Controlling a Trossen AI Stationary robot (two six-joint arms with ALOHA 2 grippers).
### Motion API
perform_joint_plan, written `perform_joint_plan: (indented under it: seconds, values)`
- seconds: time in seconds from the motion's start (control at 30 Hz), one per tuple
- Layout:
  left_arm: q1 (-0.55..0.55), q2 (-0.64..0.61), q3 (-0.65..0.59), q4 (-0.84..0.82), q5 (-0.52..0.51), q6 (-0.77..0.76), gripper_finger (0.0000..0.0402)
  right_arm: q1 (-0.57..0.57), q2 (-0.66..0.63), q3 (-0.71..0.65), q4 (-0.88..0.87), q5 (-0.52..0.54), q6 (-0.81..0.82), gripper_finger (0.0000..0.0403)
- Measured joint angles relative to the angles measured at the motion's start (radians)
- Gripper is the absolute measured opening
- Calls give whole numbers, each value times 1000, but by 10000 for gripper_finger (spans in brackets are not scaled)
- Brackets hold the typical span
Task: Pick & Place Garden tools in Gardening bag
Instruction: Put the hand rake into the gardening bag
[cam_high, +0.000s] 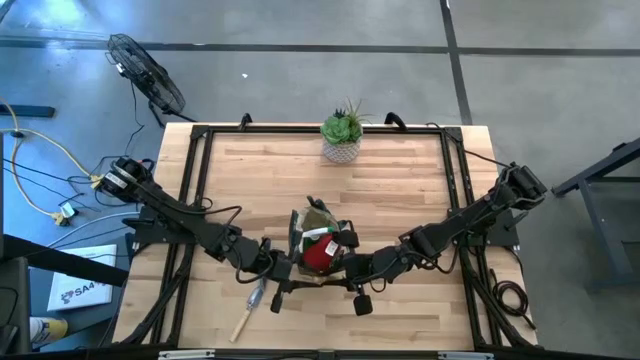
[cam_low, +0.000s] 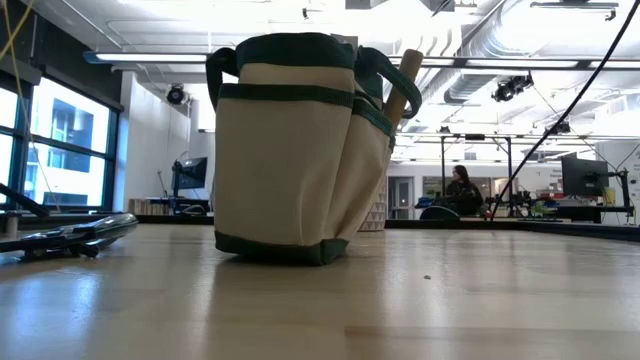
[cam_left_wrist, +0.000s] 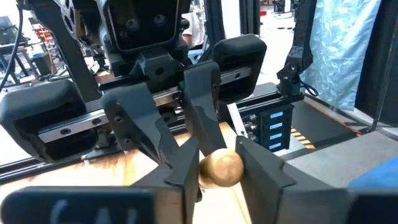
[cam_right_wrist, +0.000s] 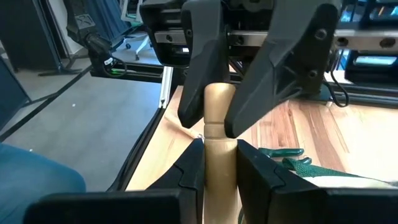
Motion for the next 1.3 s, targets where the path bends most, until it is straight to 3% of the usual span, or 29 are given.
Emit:
perform_joint_plan:
  seconds: [0.13, 0.6, 1.03, 1.17, 1.3]
  values:
    - [10, 18, 0, 8, -5, 8, 66, 0, 0, -1, -11, 0, 8, 51]
    - [26, 44, 0, 36, 46, 26, 66, 0, 2, -3, -30, -1, 9, 54]
    - [27, 16, -1, -45, 30, 25, 65, 21, -2, 2, -19, 42, 91, 278]
    - [25, -23, -2, -103, -4, 21, 65, 55, -4, 2, -21, 49, 36, 313]
    - [14, -74, -1, -159, -30, 10, 65, 102, -18, 1, -14, 46, -1, 321]
